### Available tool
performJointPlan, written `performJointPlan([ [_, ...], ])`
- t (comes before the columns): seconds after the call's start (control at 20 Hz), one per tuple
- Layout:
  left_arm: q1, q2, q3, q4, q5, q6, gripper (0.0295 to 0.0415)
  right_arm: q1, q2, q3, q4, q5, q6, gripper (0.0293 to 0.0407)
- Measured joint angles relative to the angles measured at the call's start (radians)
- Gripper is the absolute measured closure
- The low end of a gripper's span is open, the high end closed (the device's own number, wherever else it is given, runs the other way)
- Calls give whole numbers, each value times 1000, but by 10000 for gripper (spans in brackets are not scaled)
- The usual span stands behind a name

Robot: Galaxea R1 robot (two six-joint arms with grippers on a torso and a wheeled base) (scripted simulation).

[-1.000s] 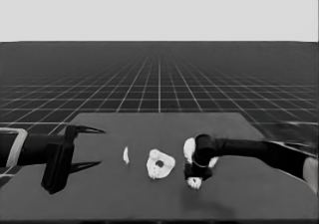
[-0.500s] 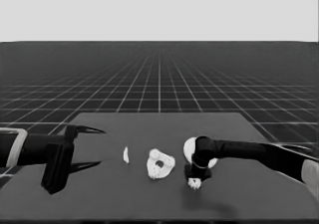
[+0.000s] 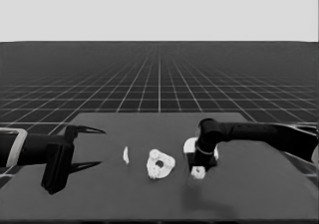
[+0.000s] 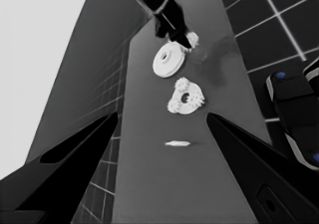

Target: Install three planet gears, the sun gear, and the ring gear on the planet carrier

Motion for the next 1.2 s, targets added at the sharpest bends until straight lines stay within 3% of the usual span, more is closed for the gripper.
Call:
performJointPlan([
  [0.3, 0, 0, 0, 0, 0, 0, 326, 30, -1, 4, 31, -1, 3, 390],
  [0.45, 0, 0, 0, 0, 0, 0, 326, 63, 426, -472, 64, 3, -41, 390],
  [0.8, 0, 0, 0, 0, 0, 0, 326, 65, 548, -675, 71, 15, -125, 390],
  [0.95, 0, 0, 0, 0, 0, 0, 326, -34, 564, -732, -22, 44, -160, 390],
  [1.2, 0, 0, 0, 0, 0, 0, 326, -56, 570, -751, -43, 54, -171, 390],
])
